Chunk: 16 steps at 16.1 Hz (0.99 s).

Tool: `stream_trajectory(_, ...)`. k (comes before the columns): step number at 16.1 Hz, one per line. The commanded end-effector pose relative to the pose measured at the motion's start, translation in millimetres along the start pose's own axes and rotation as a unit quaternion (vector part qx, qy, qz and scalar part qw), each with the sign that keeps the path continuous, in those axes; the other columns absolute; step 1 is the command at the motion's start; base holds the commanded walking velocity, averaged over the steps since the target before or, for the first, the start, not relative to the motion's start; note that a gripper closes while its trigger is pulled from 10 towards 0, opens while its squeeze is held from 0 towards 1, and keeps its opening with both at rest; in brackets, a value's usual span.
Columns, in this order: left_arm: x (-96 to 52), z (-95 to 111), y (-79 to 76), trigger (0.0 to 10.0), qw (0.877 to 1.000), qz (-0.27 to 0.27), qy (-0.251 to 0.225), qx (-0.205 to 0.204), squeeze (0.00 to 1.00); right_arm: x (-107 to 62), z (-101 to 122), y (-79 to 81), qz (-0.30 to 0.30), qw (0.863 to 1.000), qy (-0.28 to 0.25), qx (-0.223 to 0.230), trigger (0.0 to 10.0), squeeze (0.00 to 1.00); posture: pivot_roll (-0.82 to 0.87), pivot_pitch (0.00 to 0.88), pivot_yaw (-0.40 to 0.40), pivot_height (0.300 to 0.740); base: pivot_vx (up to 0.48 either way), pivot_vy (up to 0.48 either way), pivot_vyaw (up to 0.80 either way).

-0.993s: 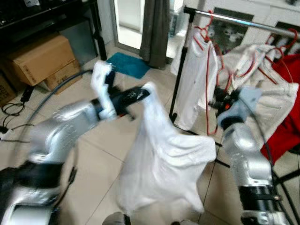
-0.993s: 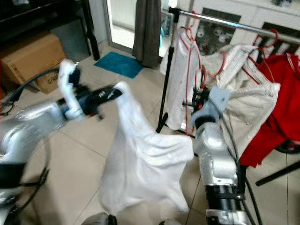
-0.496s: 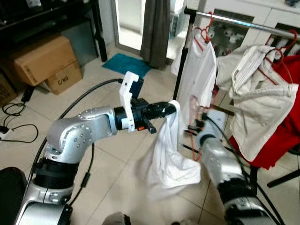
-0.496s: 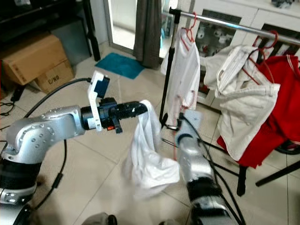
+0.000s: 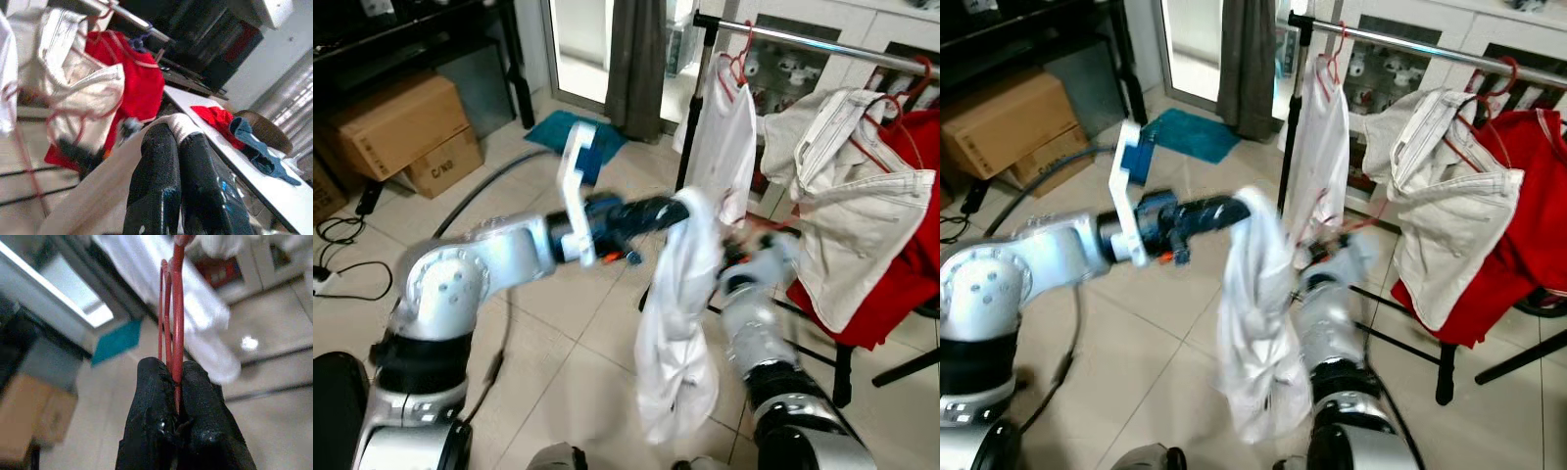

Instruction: Hang hanger

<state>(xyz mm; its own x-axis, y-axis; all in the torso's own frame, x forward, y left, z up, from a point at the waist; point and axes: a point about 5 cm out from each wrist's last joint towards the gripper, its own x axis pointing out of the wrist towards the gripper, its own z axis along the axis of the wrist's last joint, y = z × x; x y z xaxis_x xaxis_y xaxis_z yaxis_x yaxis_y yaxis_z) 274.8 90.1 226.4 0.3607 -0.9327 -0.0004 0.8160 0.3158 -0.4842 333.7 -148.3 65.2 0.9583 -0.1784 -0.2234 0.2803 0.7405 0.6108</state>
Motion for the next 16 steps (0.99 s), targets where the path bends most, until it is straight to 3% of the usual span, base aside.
stream_trajectory(1, -0.8, -2, -5.4, 0.0, 0.999, -0.002, 0.022, 0.026, 0.0, 3.2, 18, 5.0, 0.018, 0.998, -0.042, 0.034, 0.0, 0.0, 0.04, 0.069, -0.001, 0.74, 0.0, 0.0, 0.0)
stream_trajectory(3, -12.0, -18, -1.8, 0.0, 0.996, 0.032, 0.071, 0.036, 0.0, 3.4, 47, 2.4, 0.04, 0.991, -0.109, 0.071, 0.0, 0.0, 0.03, 0.072, -0.01, 0.74, 0.0, 0.0, 0.0)
stream_trajectory(5, -14.8, -21, -1.9, 0.0, 0.996, 0.036, 0.076, 0.034, 0.0, 2.6, 55, 1.8, 0.047, 0.988, -0.126, 0.079, 0.0, 0.0, 0.03, 0.072, -0.011, 0.74, 0.0, 0.0, 0.0)
stream_trajectory(8, -31.8, -36, 5.6, 0.0, 0.99, 0.072, 0.11, 0.042, 0.0, -5.5, 88, -3.7, 0.071, 0.972, -0.194, 0.112, 0.0, 0.0, 0.03, 0.068, -0.019, 0.74, 0.0, 0.0, 0.0)
stream_trajectory(10, -48.1, -43, 24.0, 0.0, 0.98, 0.15, 0.117, 0.057, 0.0, -17.1, 112, -4.5, 0.098, 0.966, -0.222, 0.085, 0.0, 0.0, 0.03, 0.062, -0.019, 0.74, 0.0, 0.0, 0.0)
stream_trajectory(11, -58.3, -48, 38.1, 0.0, 0.967, 0.212, 0.11, 0.084, 0.0, -29.9, 116, -3.9, 0.117, 0.97, -0.212, 0.02, 0.0, 0.0, 0.02, 0.054, -0.02, 0.74, 0.0, 0.0, 0.0)
stream_trajectory(14, -61.8, -52, 42.1, 0.0, 0.964, 0.232, 0.093, 0.088, 0.0, -46.7, 115, -5.3, 0.127, 0.968, -0.212, -0.037, 0.0, 0.0, 0.01, 0.051, -0.018, 0.74, 0.0, 0.0, 0.0)
stream_trajectory(15, -59.8, -62, 41.6, 0.0, 0.965, 0.23, 0.097, 0.084, 0.0, -59.4, 117, -6.1, 0.125, 0.966, -0.227, -0.001, 0.0, 0.0, 0.0, 0.048, -0.013, 0.74, 0.0, 0.0, 0.0)
stream_trajectory(16, -59.8, -62, 41.6, 0.0, 0.965, 0.23, 0.097, 0.084, 0.0, -59.4, 117, -6.1, 0.125, 0.966, -0.227, -0.001, 0.0, 0.0, 0.0, 0.048, -0.013, 0.74, 0.0, 0.0, 0.0)
